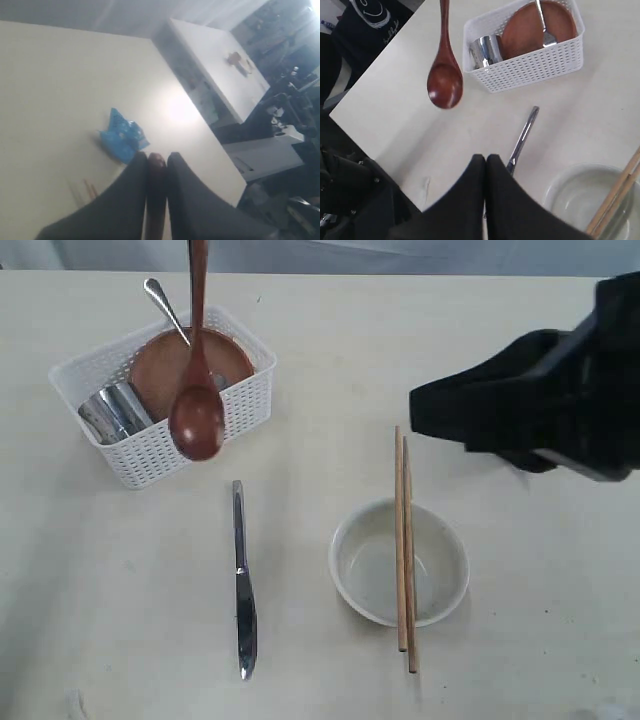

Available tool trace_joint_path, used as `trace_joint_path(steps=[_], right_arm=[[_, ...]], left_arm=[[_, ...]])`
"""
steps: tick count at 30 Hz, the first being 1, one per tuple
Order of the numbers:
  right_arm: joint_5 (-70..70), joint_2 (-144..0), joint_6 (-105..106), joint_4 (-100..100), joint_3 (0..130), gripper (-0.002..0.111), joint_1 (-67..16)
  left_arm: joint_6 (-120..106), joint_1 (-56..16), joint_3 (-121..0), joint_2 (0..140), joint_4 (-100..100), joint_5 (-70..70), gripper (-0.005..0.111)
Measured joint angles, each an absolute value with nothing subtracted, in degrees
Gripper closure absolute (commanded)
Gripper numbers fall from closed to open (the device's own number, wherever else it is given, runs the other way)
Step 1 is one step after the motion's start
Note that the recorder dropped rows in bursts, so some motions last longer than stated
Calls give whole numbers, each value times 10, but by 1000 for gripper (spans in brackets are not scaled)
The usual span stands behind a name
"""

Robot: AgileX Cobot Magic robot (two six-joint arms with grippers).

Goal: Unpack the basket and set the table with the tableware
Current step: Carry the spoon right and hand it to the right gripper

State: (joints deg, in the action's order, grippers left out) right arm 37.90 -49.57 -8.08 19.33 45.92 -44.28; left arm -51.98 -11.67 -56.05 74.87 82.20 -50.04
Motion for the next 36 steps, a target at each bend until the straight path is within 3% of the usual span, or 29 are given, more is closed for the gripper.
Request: trace_joint_path(steps=[3, 5, 7, 12, 22, 36], right_arm=[[361, -530, -44, 233, 459, 68, -443], [344, -552, -35, 247, 459, 43, -443], [326, -569, -31, 254, 459, 34, -443], [276, -619, -24, 267, 459, 45, -443], [234, -716, 107, 393, 459, 45, -443], [184, -736, 195, 453, 459, 46, -451]], left_arm=[[-565, -151, -521, 745, 879, -488, 107], [-591, -166, -498, 744, 923, -479, 107], [-622, -176, -477, 744, 959, -473, 107], [-650, -199, -454, 744, 983, -451, 107], [-652, -208, -454, 744, 992, -440, 107], [-643, -208, -454, 744, 994, -408, 107]])
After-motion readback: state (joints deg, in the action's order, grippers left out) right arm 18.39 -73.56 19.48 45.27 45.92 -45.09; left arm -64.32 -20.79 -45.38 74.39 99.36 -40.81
